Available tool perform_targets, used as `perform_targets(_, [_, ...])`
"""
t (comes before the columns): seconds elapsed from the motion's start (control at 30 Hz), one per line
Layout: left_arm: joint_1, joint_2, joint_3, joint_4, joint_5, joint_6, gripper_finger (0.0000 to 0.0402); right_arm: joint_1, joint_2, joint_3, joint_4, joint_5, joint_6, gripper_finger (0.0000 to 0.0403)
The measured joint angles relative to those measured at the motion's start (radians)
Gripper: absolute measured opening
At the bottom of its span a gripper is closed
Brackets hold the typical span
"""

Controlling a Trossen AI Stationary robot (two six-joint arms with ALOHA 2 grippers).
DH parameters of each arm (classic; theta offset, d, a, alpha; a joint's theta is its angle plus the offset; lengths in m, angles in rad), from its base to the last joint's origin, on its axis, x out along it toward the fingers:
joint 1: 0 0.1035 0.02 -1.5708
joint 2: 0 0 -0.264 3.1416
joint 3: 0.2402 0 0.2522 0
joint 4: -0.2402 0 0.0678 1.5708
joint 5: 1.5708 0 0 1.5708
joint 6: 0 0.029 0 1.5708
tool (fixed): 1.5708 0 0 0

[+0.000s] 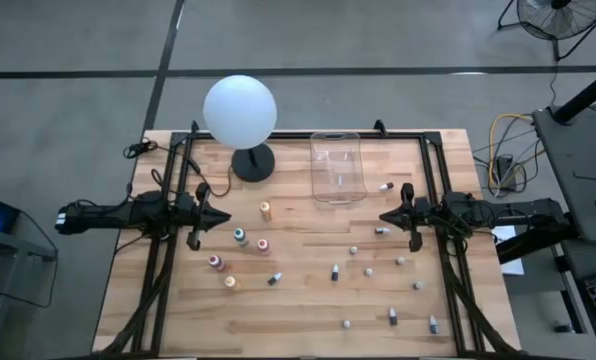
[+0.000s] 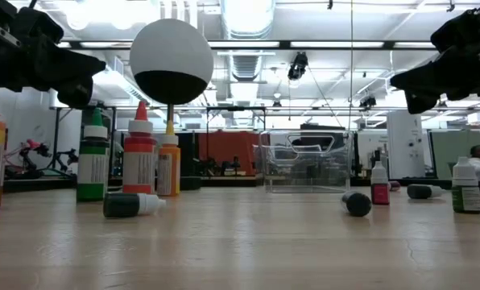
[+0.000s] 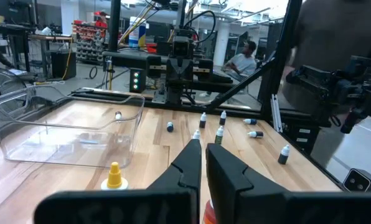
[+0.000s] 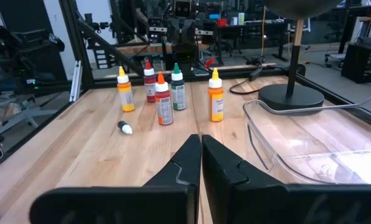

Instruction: Pick & Place food coloring

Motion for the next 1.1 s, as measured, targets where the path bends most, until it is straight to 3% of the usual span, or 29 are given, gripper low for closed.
perform_targets(1.1, [0.0, 0.0, 0.0, 0.0, 0.0, 0.0, 0.0, 0.0, 0.0, 0.0, 0.0, 0.0, 0.012, 0.0008])
